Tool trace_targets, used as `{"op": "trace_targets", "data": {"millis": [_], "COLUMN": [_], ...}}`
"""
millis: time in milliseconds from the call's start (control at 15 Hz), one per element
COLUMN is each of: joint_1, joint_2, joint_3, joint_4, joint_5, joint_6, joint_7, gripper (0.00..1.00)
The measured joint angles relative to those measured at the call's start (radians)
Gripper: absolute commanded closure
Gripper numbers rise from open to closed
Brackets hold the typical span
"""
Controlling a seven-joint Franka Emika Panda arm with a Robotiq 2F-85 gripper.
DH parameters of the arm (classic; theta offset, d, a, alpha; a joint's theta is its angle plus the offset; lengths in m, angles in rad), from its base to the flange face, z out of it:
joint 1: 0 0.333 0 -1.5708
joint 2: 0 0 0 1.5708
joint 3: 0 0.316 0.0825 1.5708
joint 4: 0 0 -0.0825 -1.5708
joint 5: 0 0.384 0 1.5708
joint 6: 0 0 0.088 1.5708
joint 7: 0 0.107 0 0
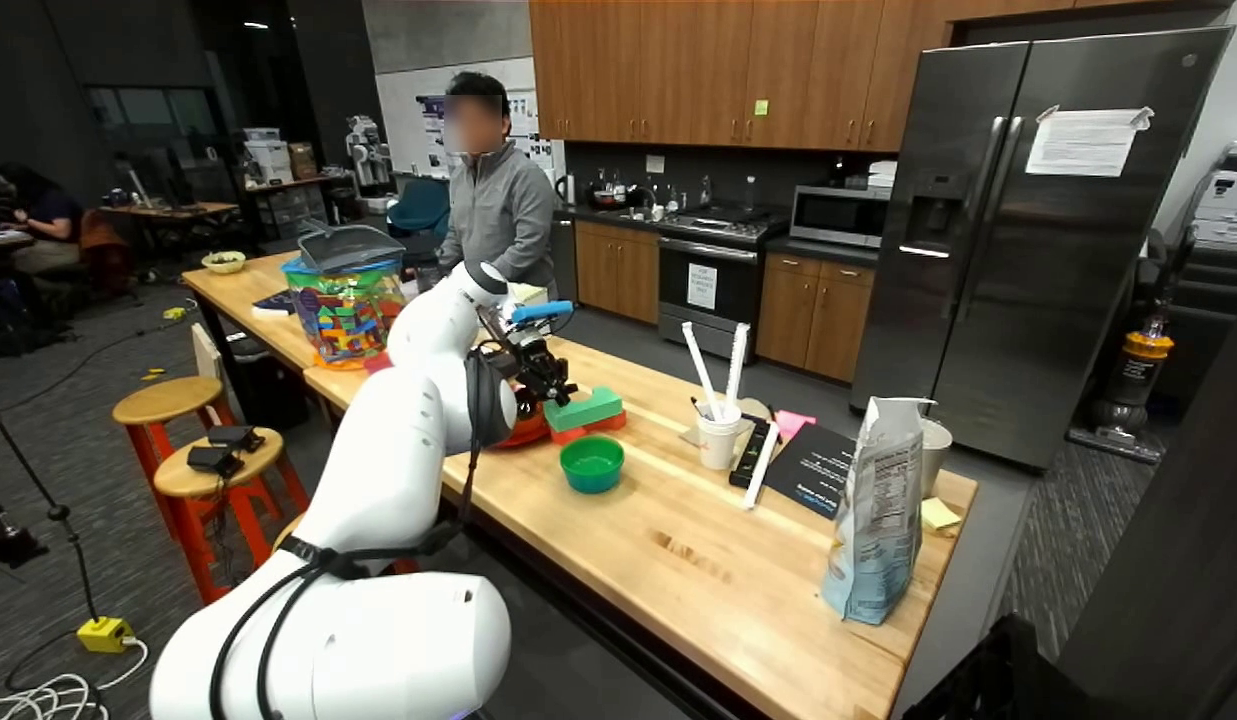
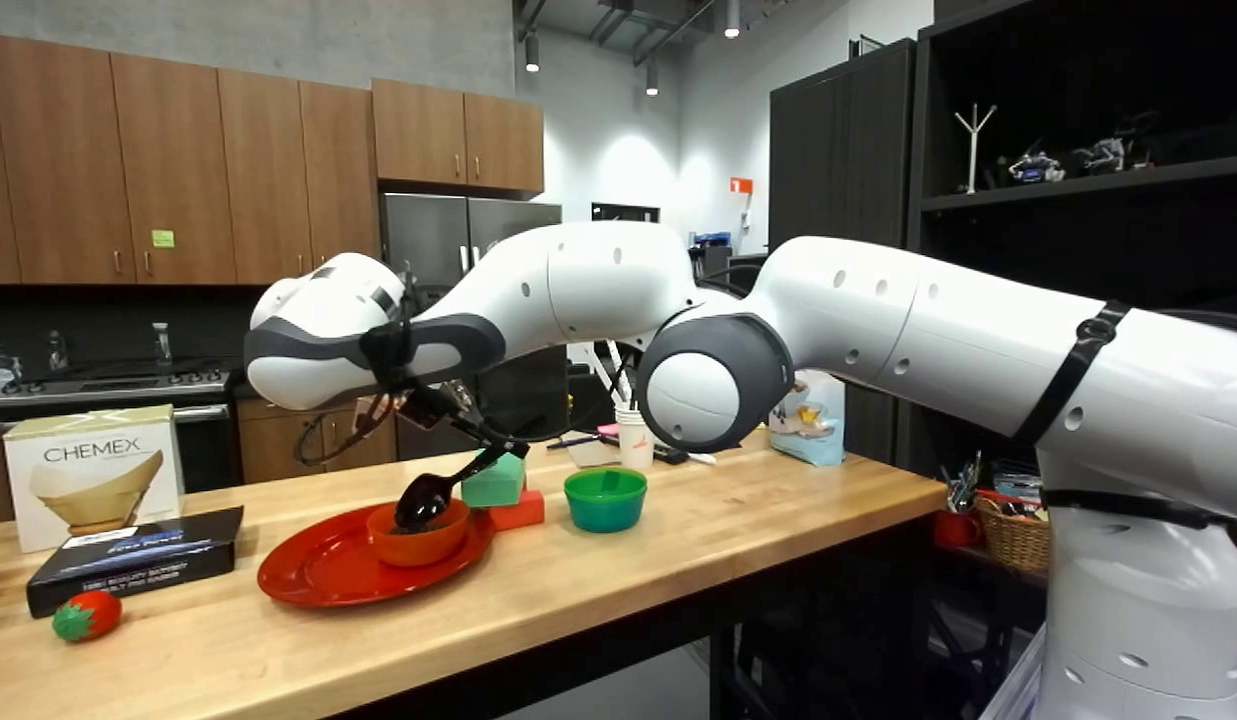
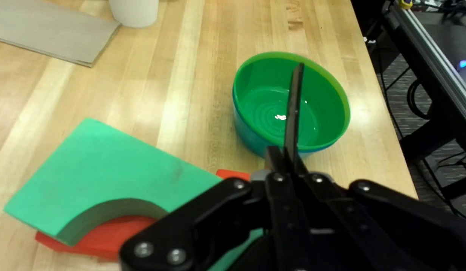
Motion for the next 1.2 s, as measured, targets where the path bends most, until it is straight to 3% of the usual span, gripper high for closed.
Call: {"op": "trace_targets", "data": {"millis": [533, 1200], "joint_1": [0.006, -0.024], "joint_2": [0.003, 0.022], "joint_3": [-0.041, -0.002], "joint_4": [-0.001, 0.0], "joint_5": [-0.063, 0.005], "joint_6": [0.0, 0.019], "joint_7": [-0.03, -0.058], "gripper": [0.99, 0.99]}}
